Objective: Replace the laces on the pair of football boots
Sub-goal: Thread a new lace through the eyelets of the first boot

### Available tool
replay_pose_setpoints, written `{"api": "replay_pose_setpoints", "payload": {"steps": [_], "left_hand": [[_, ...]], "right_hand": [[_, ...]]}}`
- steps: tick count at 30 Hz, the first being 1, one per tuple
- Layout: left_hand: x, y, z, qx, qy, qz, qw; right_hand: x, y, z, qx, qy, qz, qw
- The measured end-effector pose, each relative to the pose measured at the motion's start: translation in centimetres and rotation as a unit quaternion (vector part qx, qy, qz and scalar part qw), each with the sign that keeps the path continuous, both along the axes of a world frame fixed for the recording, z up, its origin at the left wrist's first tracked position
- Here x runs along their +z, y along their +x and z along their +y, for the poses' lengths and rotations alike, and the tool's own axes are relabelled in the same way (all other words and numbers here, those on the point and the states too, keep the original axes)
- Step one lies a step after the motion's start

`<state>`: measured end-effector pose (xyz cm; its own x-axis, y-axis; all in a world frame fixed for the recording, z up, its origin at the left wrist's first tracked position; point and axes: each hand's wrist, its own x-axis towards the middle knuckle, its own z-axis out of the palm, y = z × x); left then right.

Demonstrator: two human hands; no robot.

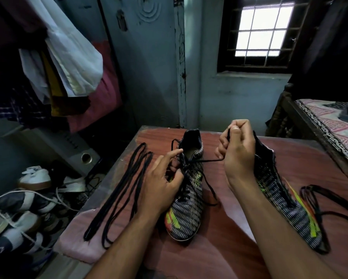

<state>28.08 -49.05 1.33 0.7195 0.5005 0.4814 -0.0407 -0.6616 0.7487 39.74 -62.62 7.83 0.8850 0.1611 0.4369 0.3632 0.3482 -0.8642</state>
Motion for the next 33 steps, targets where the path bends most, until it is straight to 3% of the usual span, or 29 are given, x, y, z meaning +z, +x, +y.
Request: {"api": "replay_pose_setpoints", "payload": {"steps": [3, 5, 11, 12, 14, 17, 20, 23, 26, 30, 33], "left_hand": [[0.1, 0.0, -0.1, 0.004, 0.011, 0.003, 1.000], [0.1, -0.1, 0.0, 0.003, 0.021, 0.005, 1.000], [0.1, -0.2, -0.1, 0.003, 0.022, 0.004, 1.000], [0.1, -0.1, -0.1, 0.003, 0.024, 0.005, 1.000], [0.1, -0.1, -0.1, 0.003, 0.027, 0.005, 1.000], [0.0, -0.1, 0.0, 0.003, 0.023, 0.003, 1.000], [0.1, 0.0, 0.1, 0.003, 0.026, 0.004, 1.000], [0.0, 0.1, 0.1, 0.002, 0.024, 0.000, 1.000], [0.1, 0.0, 0.0, -0.001, 0.021, 0.000, 1.000], [0.3, 0.0, -0.1, -0.002, 0.019, -0.003, 1.000], [0.2, -0.1, 0.0, -0.002, 0.025, -0.002, 1.000]], "right_hand": [[-0.2, 0.0, -0.7, -0.070, -0.167, -0.231, 0.956], [-0.2, -0.1, -0.8, -0.076, -0.241, -0.308, 0.917], [-0.2, 0.8, -1.0, 0.068, -0.531, -0.278, 0.798], [-0.1, 0.9, -1.2, 0.097, -0.531, -0.267, 0.799], [0.3, 1.1, -1.7, 0.132, -0.470, -0.245, 0.838], [0.9, 1.1, -2.2, 0.125, -0.316, -0.207, 0.917], [1.0, 0.9, -2.0, 0.131, -0.154, -0.154, 0.967], [0.8, 0.5, -1.2, 0.190, -0.021, -0.024, 0.981], [1.1, 0.1, -0.8, 0.161, 0.072, 0.053, 0.983], [1.0, 1.1, -1.2, 0.036, 0.084, 0.033, 0.995], [0.1, 1.2, -1.2, -0.085, -0.067, -0.120, 0.987]]}}
